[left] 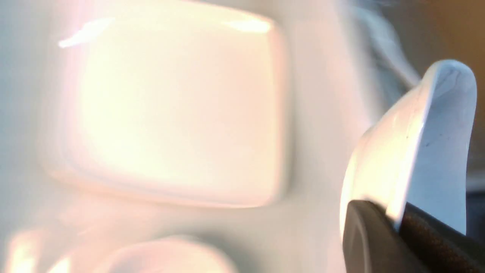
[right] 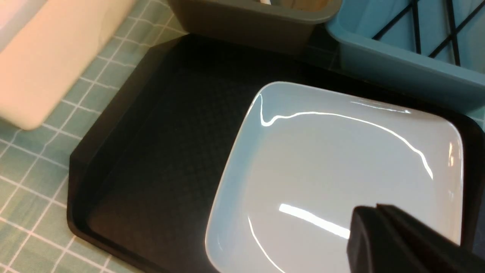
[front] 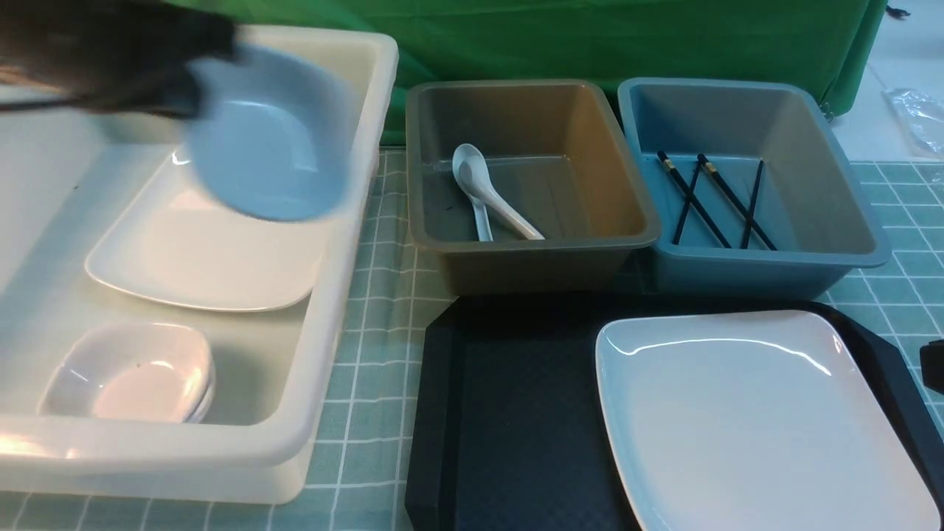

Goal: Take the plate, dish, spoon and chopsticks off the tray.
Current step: Use the left arm to put the small plate into the large storage box on the left

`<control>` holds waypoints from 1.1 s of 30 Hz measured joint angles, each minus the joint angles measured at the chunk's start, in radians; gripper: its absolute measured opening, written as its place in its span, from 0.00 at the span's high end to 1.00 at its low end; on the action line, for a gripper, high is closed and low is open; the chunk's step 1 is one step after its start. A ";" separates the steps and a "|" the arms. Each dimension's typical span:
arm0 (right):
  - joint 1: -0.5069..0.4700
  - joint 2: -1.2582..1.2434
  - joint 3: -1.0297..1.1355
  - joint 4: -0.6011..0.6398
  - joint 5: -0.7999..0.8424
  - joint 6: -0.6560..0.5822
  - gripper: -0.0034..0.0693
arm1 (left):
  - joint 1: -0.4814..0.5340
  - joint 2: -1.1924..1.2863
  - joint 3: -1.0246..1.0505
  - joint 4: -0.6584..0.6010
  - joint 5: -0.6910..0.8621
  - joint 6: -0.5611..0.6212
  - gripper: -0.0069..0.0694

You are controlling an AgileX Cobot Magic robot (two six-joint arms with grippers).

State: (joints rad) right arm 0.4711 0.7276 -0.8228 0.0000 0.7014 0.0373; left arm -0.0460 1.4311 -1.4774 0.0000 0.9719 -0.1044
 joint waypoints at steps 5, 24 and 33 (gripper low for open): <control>0.000 0.000 0.000 0.000 -0.012 0.000 0.93 | 0.227 0.000 0.106 0.000 -0.018 0.001 0.88; 0.000 0.000 0.000 0.000 -0.085 -0.030 0.93 | 0.280 0.118 0.428 -0.016 -0.171 0.079 0.73; 0.000 0.000 0.000 0.000 -0.085 -0.030 0.93 | 0.275 0.090 0.376 0.121 -0.084 0.063 0.31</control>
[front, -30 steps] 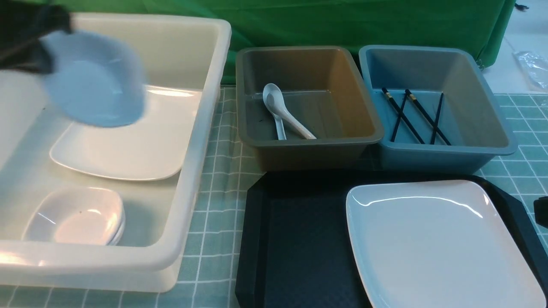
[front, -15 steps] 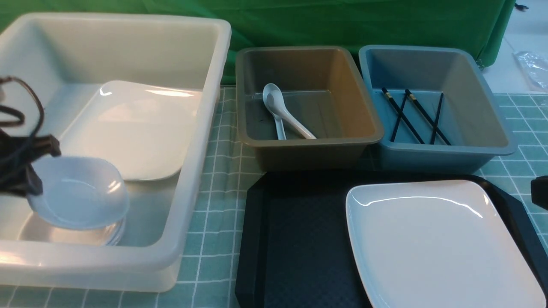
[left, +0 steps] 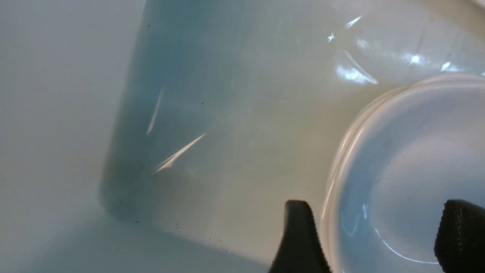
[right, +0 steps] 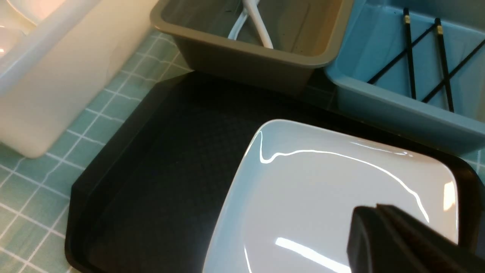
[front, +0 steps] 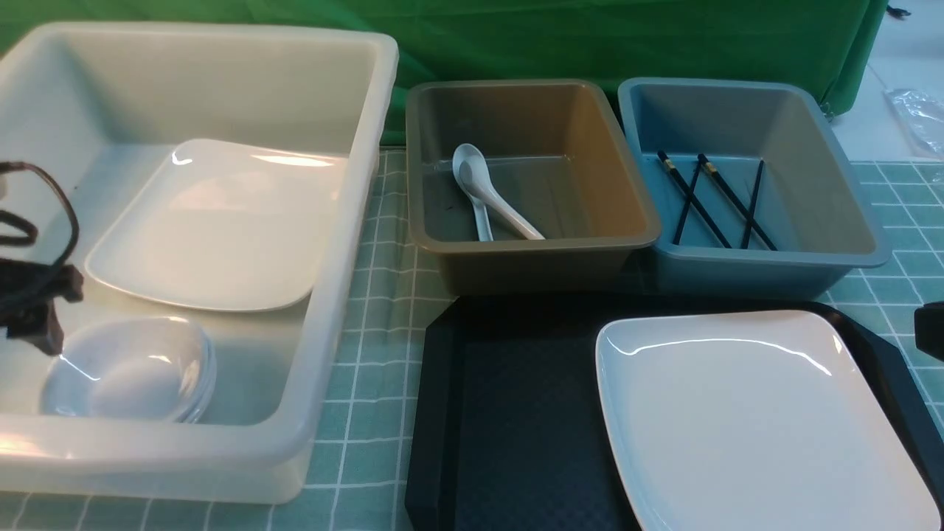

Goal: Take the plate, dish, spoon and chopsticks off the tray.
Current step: Use the left arm to put the small plate into the large storage box on the left, then use the left arm to grab a plate from the dinner plate

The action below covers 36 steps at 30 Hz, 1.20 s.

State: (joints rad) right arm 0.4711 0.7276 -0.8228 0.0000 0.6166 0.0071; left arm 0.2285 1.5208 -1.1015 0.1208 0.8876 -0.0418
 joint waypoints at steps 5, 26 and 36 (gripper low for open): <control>0.000 0.000 0.000 0.000 0.000 0.005 0.93 | -0.095 -0.070 -0.077 -0.075 0.030 0.066 0.48; 0.000 0.000 -0.049 -0.227 0.095 0.221 0.93 | -1.133 0.293 -0.122 -0.475 -0.291 -0.126 0.46; 0.000 0.000 -0.049 -0.227 0.093 0.223 0.93 | -1.136 0.431 -0.122 -0.634 -0.418 -0.144 0.14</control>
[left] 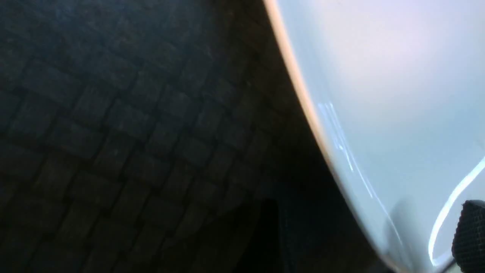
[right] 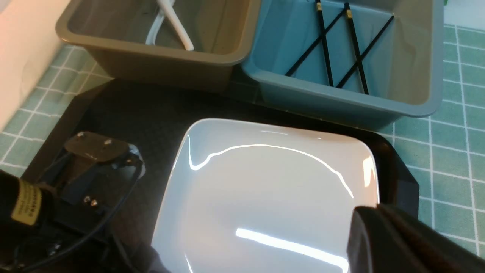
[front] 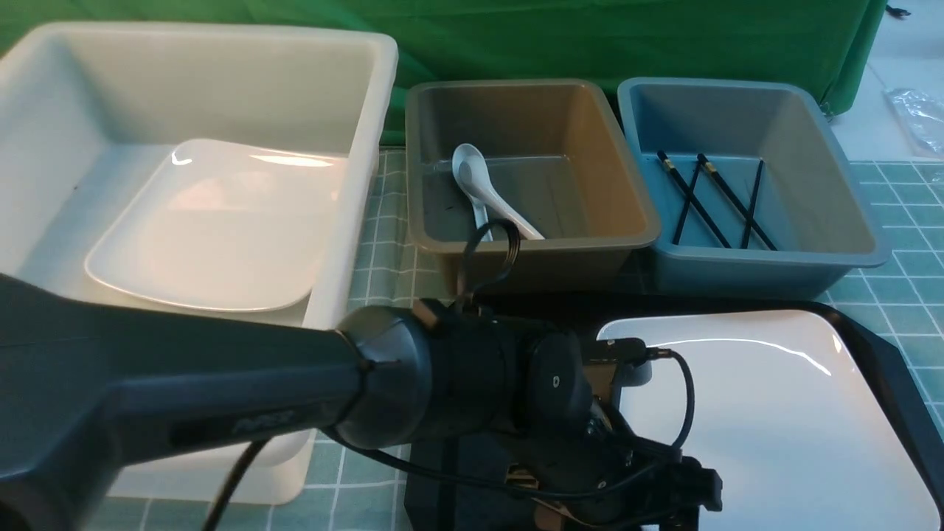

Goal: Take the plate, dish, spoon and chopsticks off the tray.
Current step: Use the left arm to grab a plate from the dinner plate, then use the left arm to put the plate into the large storage box on the left

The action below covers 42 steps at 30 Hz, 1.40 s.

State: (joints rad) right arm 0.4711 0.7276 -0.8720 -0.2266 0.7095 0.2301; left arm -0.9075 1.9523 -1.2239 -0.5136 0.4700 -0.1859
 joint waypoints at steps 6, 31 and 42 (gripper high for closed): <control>0.000 0.000 0.000 -0.001 -0.004 0.000 0.93 | 0.000 0.023 -0.004 -0.023 -0.048 0.000 0.28; 0.000 0.000 0.000 -0.005 -0.022 -0.014 0.93 | 0.081 -0.090 -0.007 0.017 0.006 0.045 0.87; 0.000 0.000 0.000 -0.005 -0.056 -0.014 0.92 | 0.151 -0.216 -0.006 0.059 0.120 0.087 0.87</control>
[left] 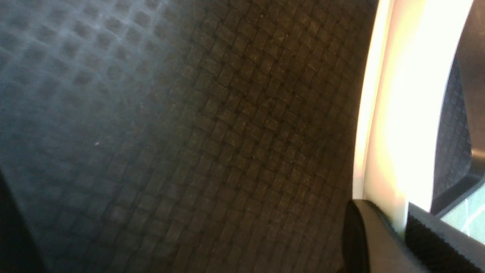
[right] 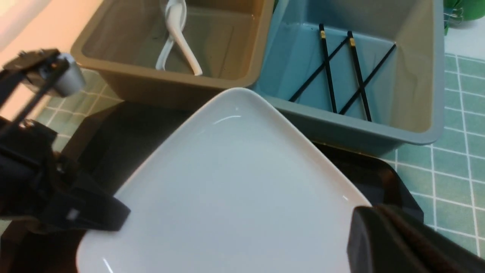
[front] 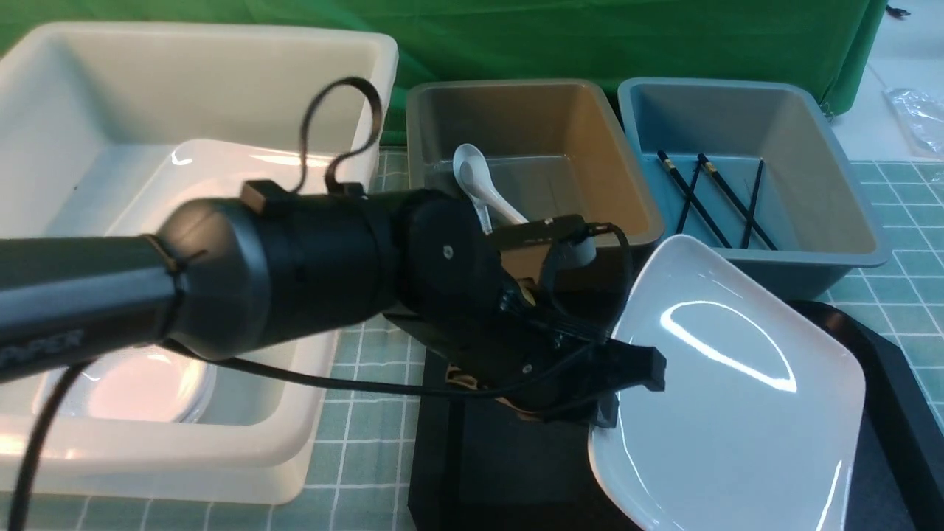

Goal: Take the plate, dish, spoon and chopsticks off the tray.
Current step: Use the left arm to put the plate into the large storage box on the left

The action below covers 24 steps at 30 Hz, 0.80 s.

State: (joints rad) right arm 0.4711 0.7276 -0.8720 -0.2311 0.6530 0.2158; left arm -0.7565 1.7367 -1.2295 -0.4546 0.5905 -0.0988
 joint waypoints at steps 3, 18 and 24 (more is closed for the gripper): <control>0.000 0.000 0.000 0.000 0.000 0.000 0.92 | 0.009 -0.040 0.001 0.014 0.024 0.012 0.87; 0.000 0.000 0.000 0.008 -0.002 0.001 0.91 | 0.064 -0.148 -0.053 0.137 0.169 0.018 0.87; 0.000 0.000 0.000 0.011 -0.003 0.001 0.91 | 0.080 -0.157 -0.093 0.190 0.196 0.007 0.87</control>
State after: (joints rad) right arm 0.4711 0.7276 -0.8720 -0.2206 0.6499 0.2169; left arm -0.6763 1.5796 -1.3226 -0.2643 0.7860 -0.0923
